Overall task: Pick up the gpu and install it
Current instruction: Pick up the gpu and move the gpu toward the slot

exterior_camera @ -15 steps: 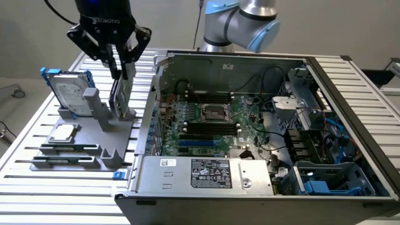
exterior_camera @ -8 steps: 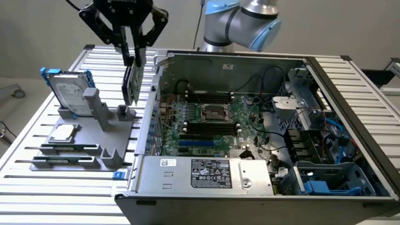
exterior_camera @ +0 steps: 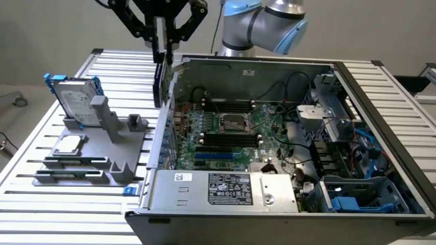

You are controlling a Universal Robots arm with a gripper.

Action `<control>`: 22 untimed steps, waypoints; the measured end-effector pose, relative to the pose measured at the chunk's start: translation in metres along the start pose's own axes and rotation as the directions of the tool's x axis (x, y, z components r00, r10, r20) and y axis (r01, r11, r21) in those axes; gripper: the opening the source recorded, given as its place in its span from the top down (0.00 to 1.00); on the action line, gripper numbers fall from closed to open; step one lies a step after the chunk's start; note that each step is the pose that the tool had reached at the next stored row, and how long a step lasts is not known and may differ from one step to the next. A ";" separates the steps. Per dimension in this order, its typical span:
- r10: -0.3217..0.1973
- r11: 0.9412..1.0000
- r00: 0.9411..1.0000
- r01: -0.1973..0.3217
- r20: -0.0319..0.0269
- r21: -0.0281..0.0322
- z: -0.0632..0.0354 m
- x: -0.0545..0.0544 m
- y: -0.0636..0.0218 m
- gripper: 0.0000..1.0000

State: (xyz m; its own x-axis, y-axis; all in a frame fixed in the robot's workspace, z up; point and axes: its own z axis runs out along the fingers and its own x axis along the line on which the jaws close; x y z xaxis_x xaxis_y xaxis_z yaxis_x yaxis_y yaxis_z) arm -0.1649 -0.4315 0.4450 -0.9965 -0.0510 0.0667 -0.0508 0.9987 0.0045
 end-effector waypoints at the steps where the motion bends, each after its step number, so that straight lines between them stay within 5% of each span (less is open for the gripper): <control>1: 0.000 1.000 1.000 0.000 -0.001 0.000 -0.0003 -0.004 -0.0003 0.74; 8: 0.000 1.000 1.000 0.000 -0.002 0.000 0.0007 -0.036 -0.0019 0.74; 22: 0.001 1.000 1.000 -0.001 -0.002 0.000 0.0215 -0.102 -0.0041 0.74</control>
State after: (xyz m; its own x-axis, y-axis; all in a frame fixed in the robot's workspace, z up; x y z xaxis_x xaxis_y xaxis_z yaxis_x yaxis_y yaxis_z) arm -0.0648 -0.4303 0.4167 -0.9964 -0.0496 0.0684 -0.0494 0.9988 0.0045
